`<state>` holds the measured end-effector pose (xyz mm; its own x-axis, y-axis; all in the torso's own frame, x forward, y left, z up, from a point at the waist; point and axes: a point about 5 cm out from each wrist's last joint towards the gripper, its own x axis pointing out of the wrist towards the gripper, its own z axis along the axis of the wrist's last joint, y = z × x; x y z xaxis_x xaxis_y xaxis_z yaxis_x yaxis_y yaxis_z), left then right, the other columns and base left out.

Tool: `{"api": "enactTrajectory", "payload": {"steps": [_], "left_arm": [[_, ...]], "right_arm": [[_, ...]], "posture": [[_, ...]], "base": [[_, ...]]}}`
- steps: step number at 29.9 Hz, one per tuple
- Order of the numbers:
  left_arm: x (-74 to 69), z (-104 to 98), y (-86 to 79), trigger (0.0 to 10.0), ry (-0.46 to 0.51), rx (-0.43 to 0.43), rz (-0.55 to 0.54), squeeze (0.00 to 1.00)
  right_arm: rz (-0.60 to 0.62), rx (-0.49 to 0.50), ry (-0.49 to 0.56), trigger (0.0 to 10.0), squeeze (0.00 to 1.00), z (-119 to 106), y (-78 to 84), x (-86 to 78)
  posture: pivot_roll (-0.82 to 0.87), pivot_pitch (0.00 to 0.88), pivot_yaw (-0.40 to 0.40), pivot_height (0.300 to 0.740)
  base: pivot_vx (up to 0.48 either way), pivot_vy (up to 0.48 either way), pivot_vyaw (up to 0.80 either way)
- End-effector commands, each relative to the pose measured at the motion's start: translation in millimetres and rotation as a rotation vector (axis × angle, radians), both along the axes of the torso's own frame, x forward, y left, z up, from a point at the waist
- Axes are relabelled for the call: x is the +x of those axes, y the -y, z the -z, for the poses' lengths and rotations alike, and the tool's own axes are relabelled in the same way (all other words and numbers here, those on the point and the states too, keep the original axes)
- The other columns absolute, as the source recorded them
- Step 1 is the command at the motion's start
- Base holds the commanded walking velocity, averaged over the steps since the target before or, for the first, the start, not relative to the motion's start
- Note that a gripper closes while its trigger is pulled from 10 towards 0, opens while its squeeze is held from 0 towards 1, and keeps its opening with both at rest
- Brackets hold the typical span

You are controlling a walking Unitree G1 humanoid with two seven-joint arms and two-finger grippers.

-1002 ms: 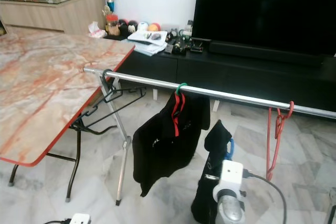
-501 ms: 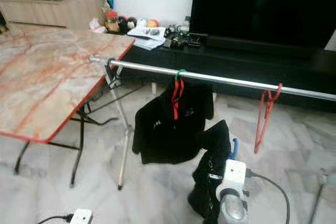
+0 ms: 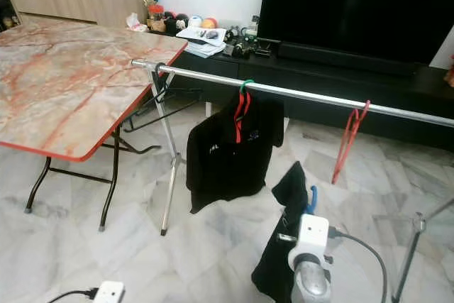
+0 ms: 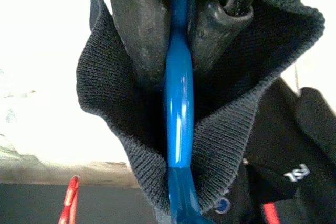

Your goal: Hang hanger

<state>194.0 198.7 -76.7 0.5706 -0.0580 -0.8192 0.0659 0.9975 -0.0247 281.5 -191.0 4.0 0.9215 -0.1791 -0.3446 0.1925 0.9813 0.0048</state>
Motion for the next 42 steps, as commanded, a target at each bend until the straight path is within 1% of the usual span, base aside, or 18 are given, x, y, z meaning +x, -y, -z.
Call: {"api": "enactTrajectory", "payload": {"steps": [1, 11, 17, 24, 32, 37, 40, 42], "left_arm": [[-3.6, 3, 5.9, 10.0, -0.022, -0.014, 0.0, 0.0], [-3.1, 3, 6.5, 10.0, -0.021, -0.016, -0.008, 0.0], [-2.9, 3, 6.5, 10.0, -0.021, -0.015, -0.012, 0.0], [-2.8, 3, 5.7, 10.0, -0.024, 0.0, -0.009, 0.0], [-2.9, 3, 5.0, 10.0, -0.025, 0.002, -0.011, 0.0], [-3.0, 3, 4.7, 10.0, -0.025, 0.003, -0.012, 0.0], [-3.0, 3, 4.4, 10.0, -0.025, 0.006, -0.011, 0.0], [-2.2, 2, 4.1, 10.0, -0.017, 0.016, -0.004, 0.0]], "right_arm": [[0.008, -0.014, 0.021, 10.0, 0.0, -4, 5.4, 2.3], [0.029, 0.0, 0.005, 10.0, 0.0, -2, 7.0, 1.5], [0.025, 0.006, 0.004, 10.0, 0.0, -3, 5.4, 2.8], [0.005, -0.005, 0.005, 10.0, 0.0, -5, 2.7, 5.5], [-0.042, -0.01, -0.02, 10.0, 0.0, -4, 0.6, 9.3], [-0.051, -0.015, -0.032, 10.0, 0.0, -3, -0.2, 9.4], [-0.077, -0.015, -0.048, 10.0, 0.0, -2, -1.9, 9.8], [-0.113, -0.034, -0.054, 10.0, 0.0, -2, -4.0, 10.7]], "posture": [[0.11, 0.0, -0.061, 0.74], [0.11, 0.0, -0.066, 0.74], [0.12, 0.0, -0.067, 0.74], [0.12, 0.0, -0.067, 0.74], [0.12, 0.0, -0.067, 0.74], [0.13, 0.0, -0.066, 0.74], [0.13, 0.0, -0.065, 0.74], [0.12, 0.0, -0.061, 0.74]], "base": [[-0.259, 0.0, 0.0], [-0.261, 0.0, 0.0], [-0.261, 0.0, -0.7], [0.0, 0.0, 0.0], [0.0, 0.0, 0.0], [0.0, 0.0, 0.0], [0.0, 0.0, 0.0], [0.0, 0.0, 0.0]]}}
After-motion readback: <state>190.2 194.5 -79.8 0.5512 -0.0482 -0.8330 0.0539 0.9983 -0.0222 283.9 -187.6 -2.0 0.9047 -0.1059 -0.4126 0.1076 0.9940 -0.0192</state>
